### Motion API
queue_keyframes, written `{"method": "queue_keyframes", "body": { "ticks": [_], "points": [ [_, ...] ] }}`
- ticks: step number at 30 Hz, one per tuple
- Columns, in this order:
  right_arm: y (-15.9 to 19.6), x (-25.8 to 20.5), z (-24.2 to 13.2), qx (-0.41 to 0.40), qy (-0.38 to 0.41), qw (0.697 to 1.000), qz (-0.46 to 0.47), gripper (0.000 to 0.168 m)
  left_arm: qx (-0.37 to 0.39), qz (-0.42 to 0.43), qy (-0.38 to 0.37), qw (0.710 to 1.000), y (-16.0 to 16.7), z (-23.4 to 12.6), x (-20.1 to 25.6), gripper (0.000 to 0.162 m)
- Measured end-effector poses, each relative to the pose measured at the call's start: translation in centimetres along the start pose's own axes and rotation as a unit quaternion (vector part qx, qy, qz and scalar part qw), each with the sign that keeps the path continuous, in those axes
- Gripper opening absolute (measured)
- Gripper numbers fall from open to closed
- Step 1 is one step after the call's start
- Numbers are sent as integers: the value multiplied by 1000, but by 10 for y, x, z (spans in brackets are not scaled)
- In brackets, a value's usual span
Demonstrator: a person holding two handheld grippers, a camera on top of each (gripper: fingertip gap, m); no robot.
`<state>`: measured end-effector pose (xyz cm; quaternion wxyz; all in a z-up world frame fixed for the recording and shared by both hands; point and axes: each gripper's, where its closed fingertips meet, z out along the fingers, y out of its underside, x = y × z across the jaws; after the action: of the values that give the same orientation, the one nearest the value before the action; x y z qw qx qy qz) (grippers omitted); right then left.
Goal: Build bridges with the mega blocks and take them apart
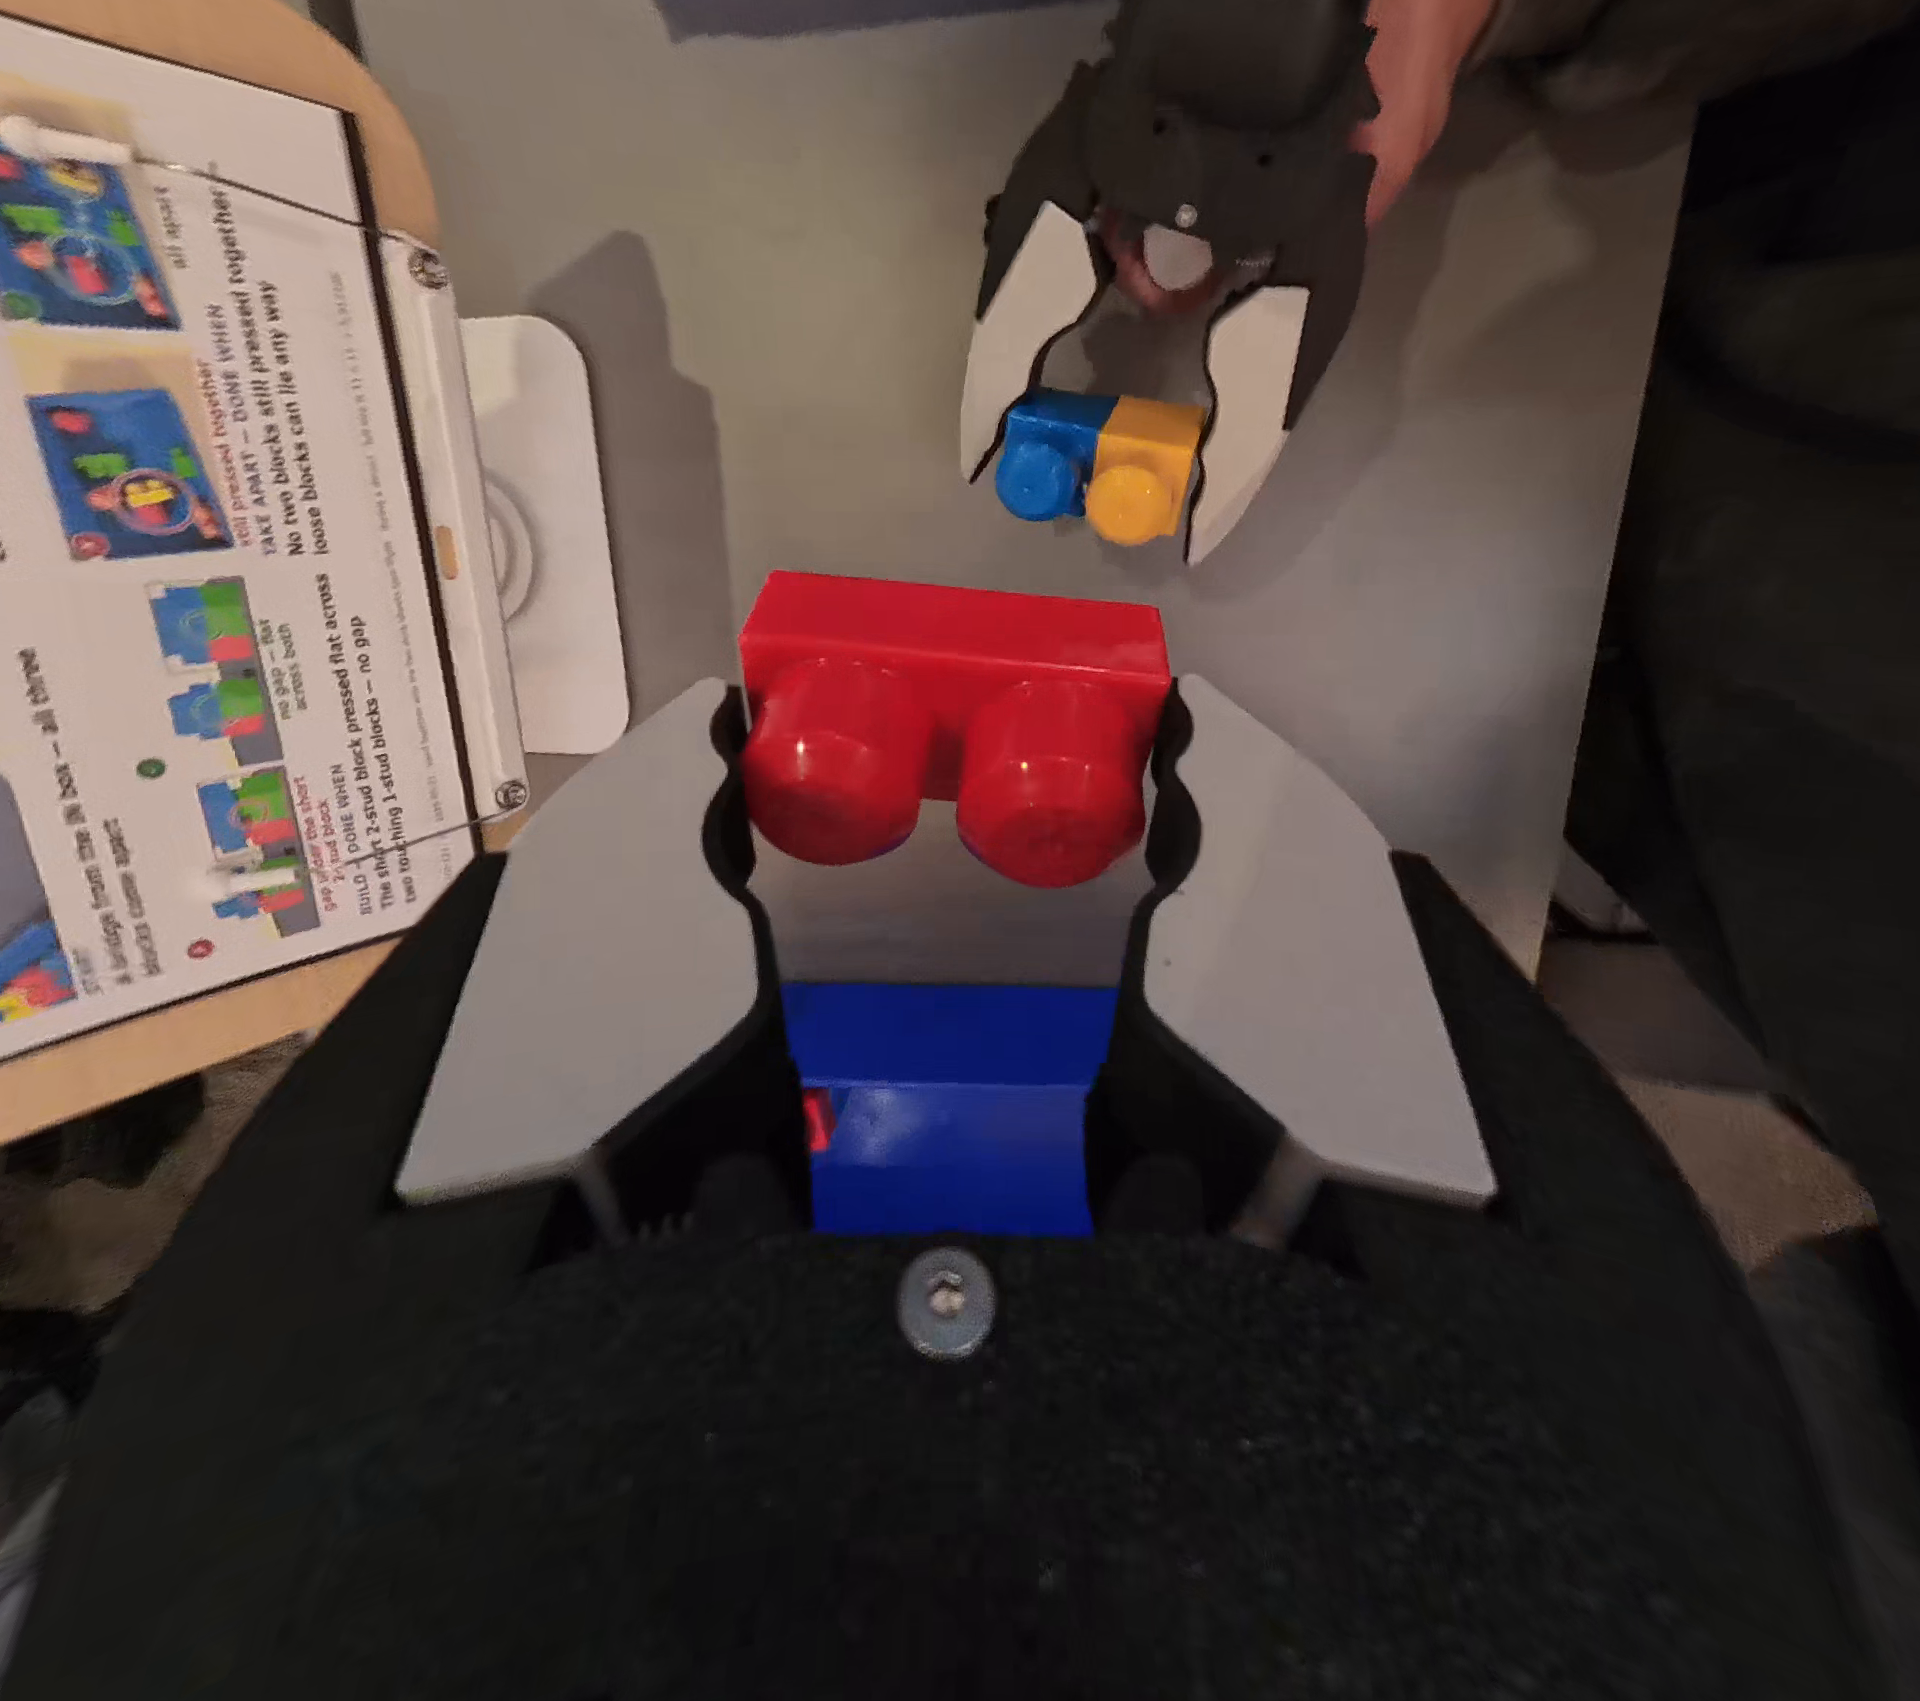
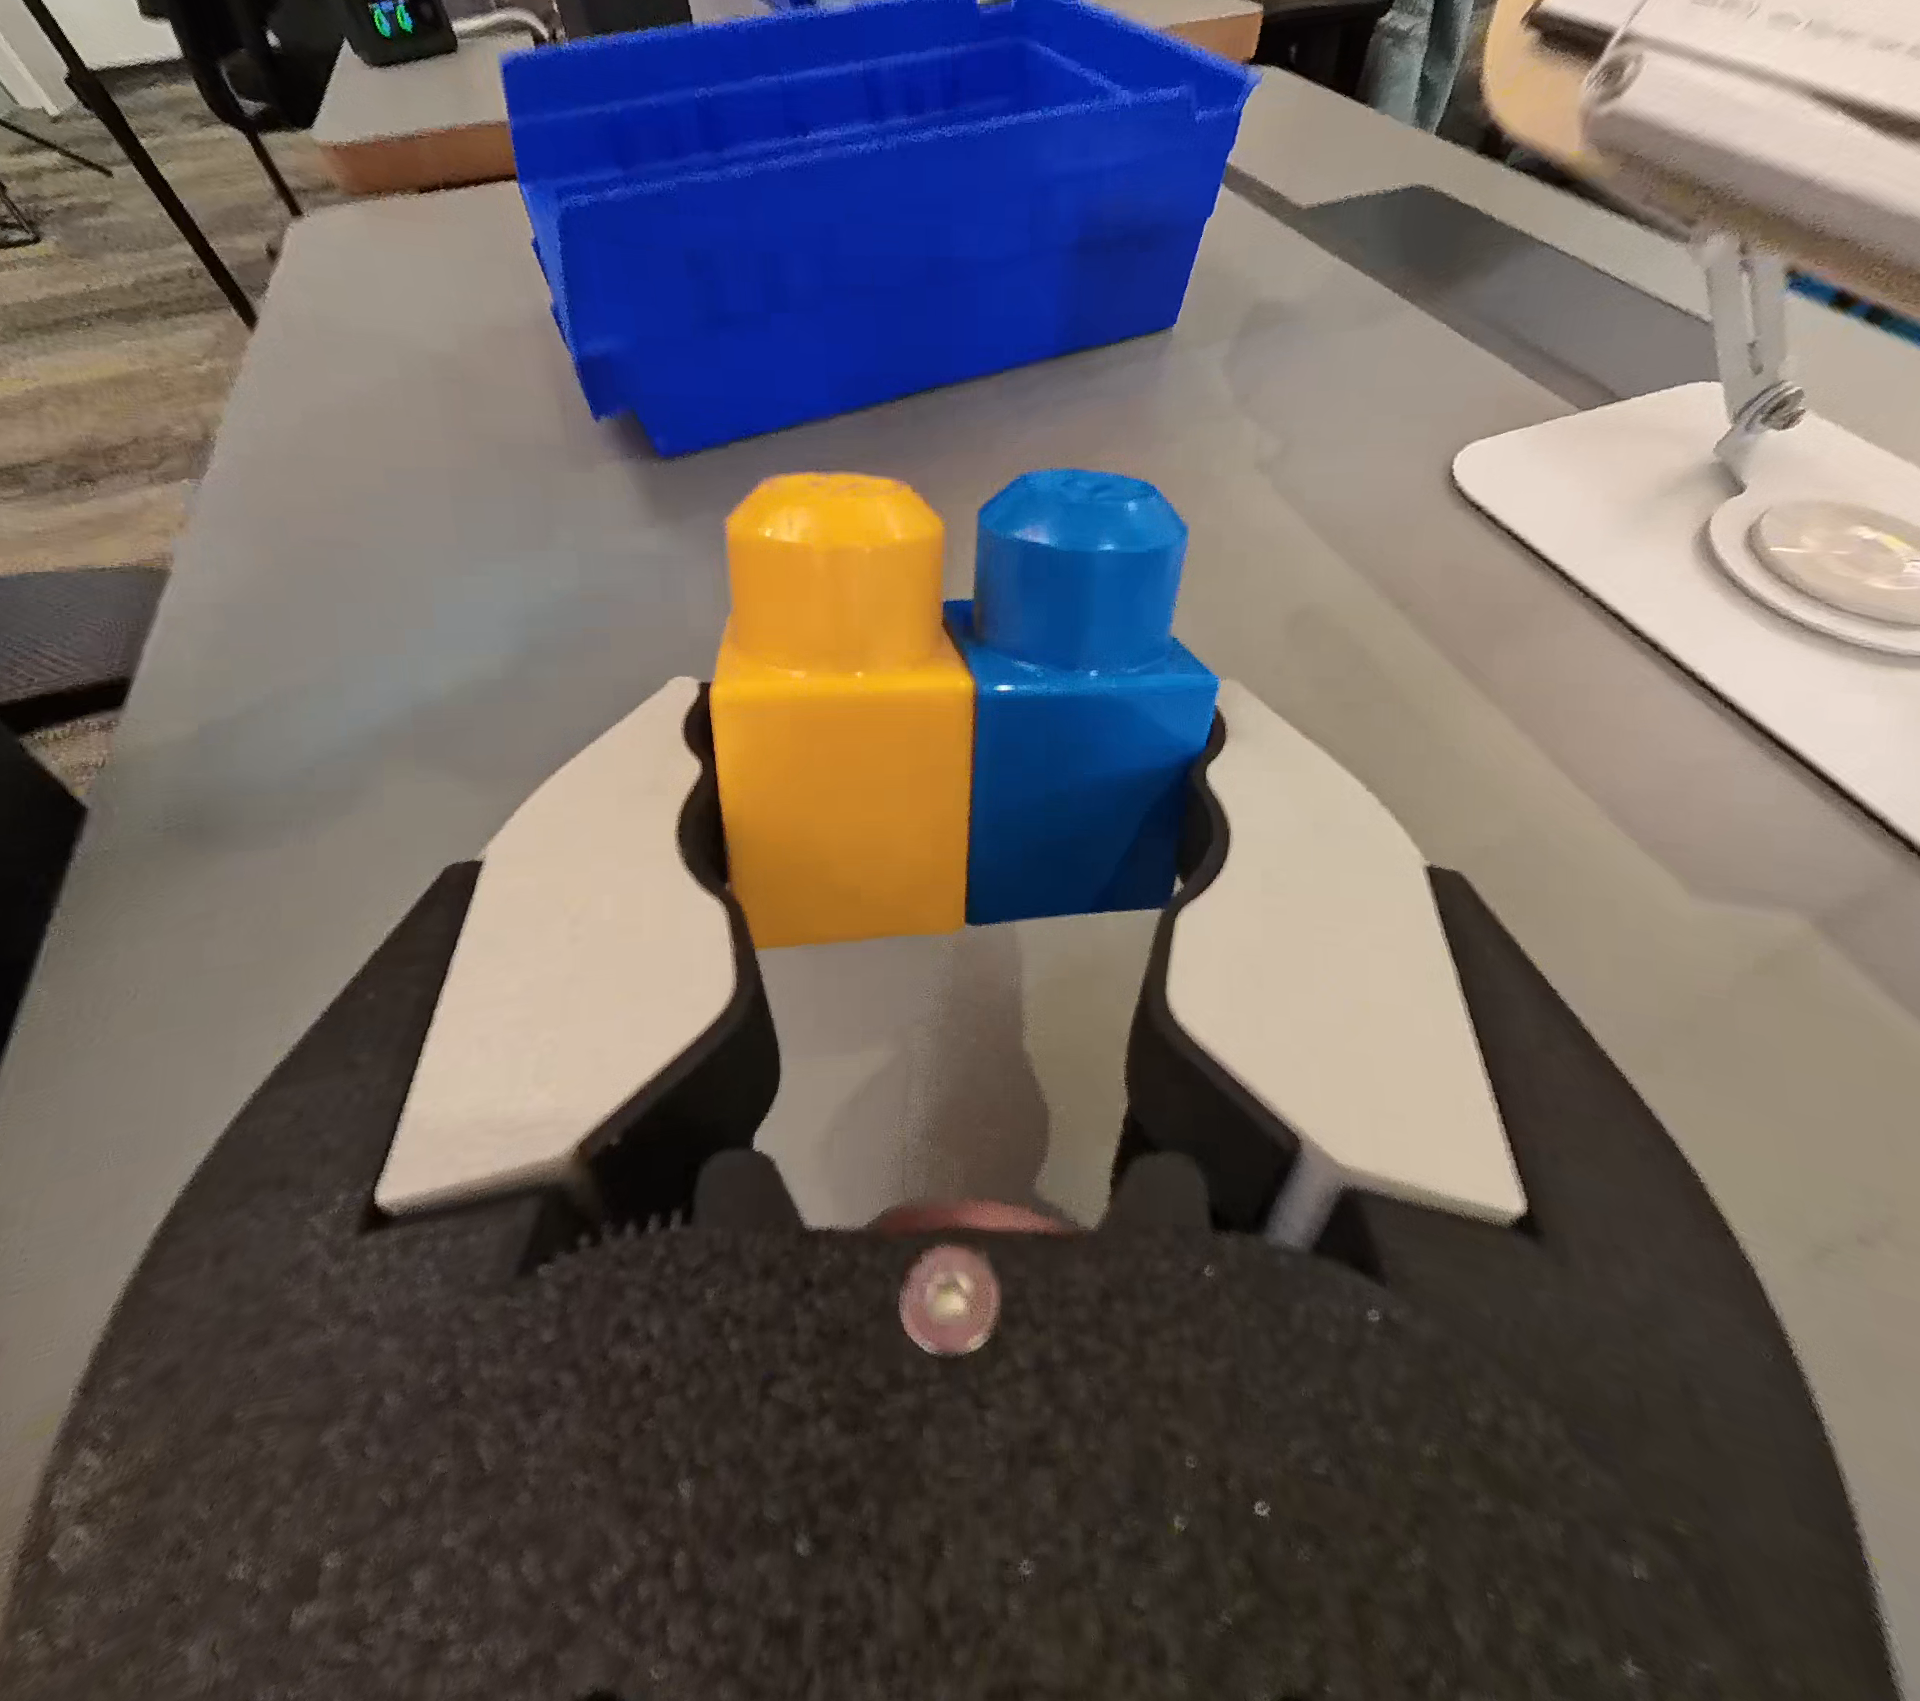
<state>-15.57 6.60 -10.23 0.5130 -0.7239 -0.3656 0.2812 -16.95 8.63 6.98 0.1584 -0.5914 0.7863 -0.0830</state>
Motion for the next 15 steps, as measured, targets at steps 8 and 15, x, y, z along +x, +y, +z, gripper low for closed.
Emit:
{"method": "queue_keyframes", "body": {
  "ticks": [8,15],
  "points": [
    [-46,-14,-103,32,89,994,52,85,216,-226,-105,944,42,70,39,74],
    [38,109,-289,-217,408,867,188,83,389,-366,19,845,35,120,110,74]
  ]
}}
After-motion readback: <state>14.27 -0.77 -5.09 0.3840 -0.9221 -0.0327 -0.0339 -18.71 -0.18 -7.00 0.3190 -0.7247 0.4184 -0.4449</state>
